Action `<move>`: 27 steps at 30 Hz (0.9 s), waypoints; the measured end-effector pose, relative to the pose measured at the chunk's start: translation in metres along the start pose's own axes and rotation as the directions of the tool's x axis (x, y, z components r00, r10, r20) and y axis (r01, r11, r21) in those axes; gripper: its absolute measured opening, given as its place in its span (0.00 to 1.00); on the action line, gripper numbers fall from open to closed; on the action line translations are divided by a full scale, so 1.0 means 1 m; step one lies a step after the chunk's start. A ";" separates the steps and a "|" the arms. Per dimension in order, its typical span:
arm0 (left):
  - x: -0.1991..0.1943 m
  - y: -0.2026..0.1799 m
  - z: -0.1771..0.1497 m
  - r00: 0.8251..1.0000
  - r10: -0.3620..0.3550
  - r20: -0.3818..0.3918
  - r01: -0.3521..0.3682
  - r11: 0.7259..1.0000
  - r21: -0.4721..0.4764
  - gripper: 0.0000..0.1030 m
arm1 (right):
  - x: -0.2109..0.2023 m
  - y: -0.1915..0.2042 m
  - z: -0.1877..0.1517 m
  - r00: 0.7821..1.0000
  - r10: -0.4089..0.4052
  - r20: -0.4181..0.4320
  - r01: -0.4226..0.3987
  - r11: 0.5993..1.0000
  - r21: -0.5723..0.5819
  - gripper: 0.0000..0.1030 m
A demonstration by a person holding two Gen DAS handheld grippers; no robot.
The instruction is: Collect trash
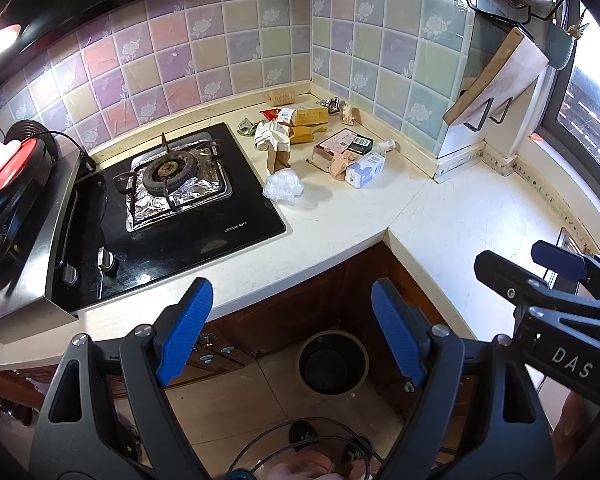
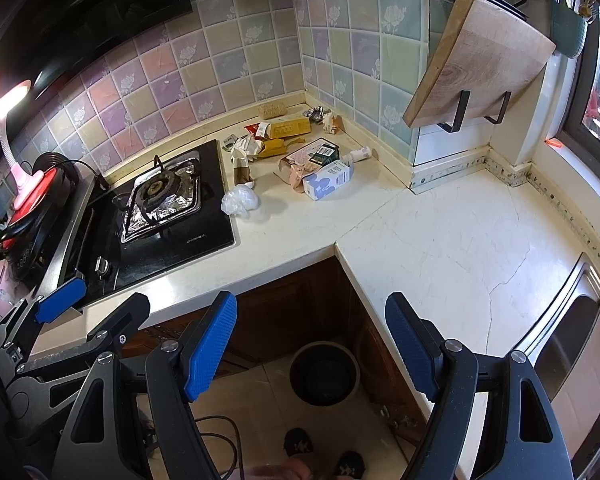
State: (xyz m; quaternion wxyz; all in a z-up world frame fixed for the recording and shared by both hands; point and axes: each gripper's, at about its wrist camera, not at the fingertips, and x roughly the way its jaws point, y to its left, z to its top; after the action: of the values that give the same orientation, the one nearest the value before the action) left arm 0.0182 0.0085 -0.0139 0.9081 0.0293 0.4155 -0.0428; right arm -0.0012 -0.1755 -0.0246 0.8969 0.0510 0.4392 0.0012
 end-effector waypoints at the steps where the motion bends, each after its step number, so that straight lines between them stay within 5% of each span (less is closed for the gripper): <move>1: 0.001 0.001 0.000 1.000 -0.002 0.000 0.002 1.000 0.001 0.78 | 0.001 0.001 0.001 1.000 -0.002 0.000 0.002 1.000 0.000 0.76; 15: 0.029 0.030 0.029 1.000 -0.015 0.012 0.015 1.000 0.022 0.78 | 0.024 0.009 0.010 0.999 -0.040 -0.006 0.040 0.999 0.033 0.76; 27: 0.087 0.083 0.078 0.999 -0.051 -0.017 0.050 0.998 -0.048 0.78 | 0.088 -0.016 0.079 0.997 -0.073 -0.038 0.075 0.995 0.061 0.76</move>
State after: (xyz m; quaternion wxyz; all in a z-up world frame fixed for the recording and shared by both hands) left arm 0.1418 0.0798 -0.0275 0.9034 -0.0022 0.4253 -0.0554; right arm 0.1138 -0.1946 -0.0472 0.8864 0.0625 0.4565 -0.0448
